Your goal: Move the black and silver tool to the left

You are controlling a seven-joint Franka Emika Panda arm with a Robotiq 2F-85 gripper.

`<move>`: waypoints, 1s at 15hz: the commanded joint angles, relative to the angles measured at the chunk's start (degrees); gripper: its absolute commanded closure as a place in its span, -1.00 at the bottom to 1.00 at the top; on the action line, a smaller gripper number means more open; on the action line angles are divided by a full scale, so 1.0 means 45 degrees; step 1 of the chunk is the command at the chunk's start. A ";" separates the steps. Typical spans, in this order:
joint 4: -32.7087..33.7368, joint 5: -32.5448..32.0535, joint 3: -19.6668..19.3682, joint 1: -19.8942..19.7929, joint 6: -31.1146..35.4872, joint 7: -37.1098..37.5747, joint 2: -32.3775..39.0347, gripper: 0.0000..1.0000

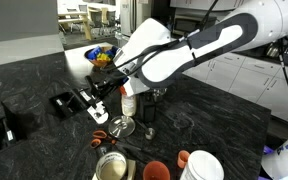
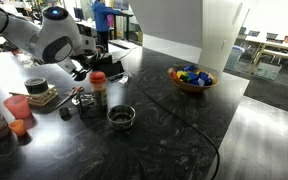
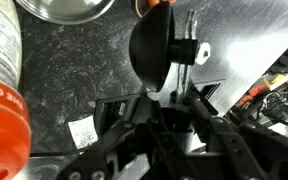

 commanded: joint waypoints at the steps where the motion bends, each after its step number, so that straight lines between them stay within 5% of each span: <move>1: 0.1012 0.0084 -0.0368 -0.0093 0.0158 0.2007 0.0675 0.80; 5: 0.1802 -0.0212 -0.1591 0.0344 0.0045 0.4902 0.1528 0.80; 15: 0.3285 -0.0156 -0.1475 0.0583 -0.0155 0.7024 0.2928 0.80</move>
